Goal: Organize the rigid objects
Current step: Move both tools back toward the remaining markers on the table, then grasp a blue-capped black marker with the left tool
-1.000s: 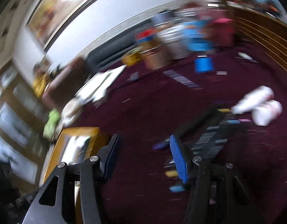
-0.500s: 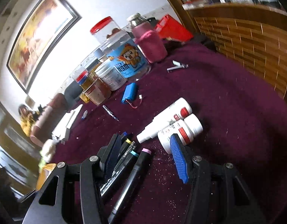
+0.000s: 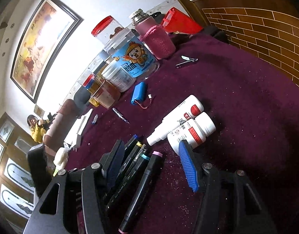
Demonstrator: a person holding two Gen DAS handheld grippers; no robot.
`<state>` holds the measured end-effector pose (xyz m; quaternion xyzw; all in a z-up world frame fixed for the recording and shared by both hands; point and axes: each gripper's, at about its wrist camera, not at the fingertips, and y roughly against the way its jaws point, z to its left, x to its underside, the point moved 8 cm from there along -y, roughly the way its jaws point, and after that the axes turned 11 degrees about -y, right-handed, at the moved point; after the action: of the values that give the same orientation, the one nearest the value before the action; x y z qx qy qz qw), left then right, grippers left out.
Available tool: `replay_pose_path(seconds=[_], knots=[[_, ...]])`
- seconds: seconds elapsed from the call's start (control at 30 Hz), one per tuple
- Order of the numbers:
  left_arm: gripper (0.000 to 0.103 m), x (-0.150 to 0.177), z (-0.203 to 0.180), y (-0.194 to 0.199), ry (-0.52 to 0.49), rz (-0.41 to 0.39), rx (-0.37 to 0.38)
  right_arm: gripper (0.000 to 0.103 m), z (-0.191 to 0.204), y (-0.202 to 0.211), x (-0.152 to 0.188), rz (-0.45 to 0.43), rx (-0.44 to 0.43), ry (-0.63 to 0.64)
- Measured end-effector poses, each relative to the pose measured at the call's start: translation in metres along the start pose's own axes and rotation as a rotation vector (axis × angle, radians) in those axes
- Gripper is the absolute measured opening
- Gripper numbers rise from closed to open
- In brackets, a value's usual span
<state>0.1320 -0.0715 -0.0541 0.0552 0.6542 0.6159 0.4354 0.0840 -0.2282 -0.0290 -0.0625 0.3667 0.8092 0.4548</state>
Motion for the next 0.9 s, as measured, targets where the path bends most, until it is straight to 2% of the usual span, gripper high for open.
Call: replay_pose_path(seconds=[0.07, 0.1, 0.23, 0.33, 0.57, 0.77, 0.9], knots=[[0.012, 0.0, -0.006, 0.0, -0.01, -0.017, -0.006, 0.053, 0.0, -0.002, 0.0, 0.0, 0.011, 0.007], [0.011, 0.002, -0.009, 0.002, -0.01, -0.019, 0.005, 0.053, -0.001, -0.003, 0.0, 0.002, 0.018, 0.008], [0.011, 0.012, -0.011, 0.015, 0.027, -0.032, 0.033, 0.053, -0.007, -0.007, 0.001, 0.016, 0.039, 0.001], [0.011, 0.032, -0.008, 0.038, 0.075, -0.04, 0.055, 0.053, -0.01, -0.009, 0.003, 0.031, 0.051, -0.004], [0.012, 0.076, -0.023, 0.067, 0.082, -0.031, 0.08, 0.053, -0.015, -0.01, 0.005, 0.053, 0.046, -0.026], [0.013, 0.074, -0.022, 0.048, 0.094, -0.01, 0.052, 0.053, -0.017, -0.009, 0.005, 0.053, 0.054, -0.031], [0.014, 0.07, -0.028, 0.043, 0.054, -0.091, -0.028, 0.053, -0.018, -0.011, 0.006, 0.069, 0.056, -0.038]])
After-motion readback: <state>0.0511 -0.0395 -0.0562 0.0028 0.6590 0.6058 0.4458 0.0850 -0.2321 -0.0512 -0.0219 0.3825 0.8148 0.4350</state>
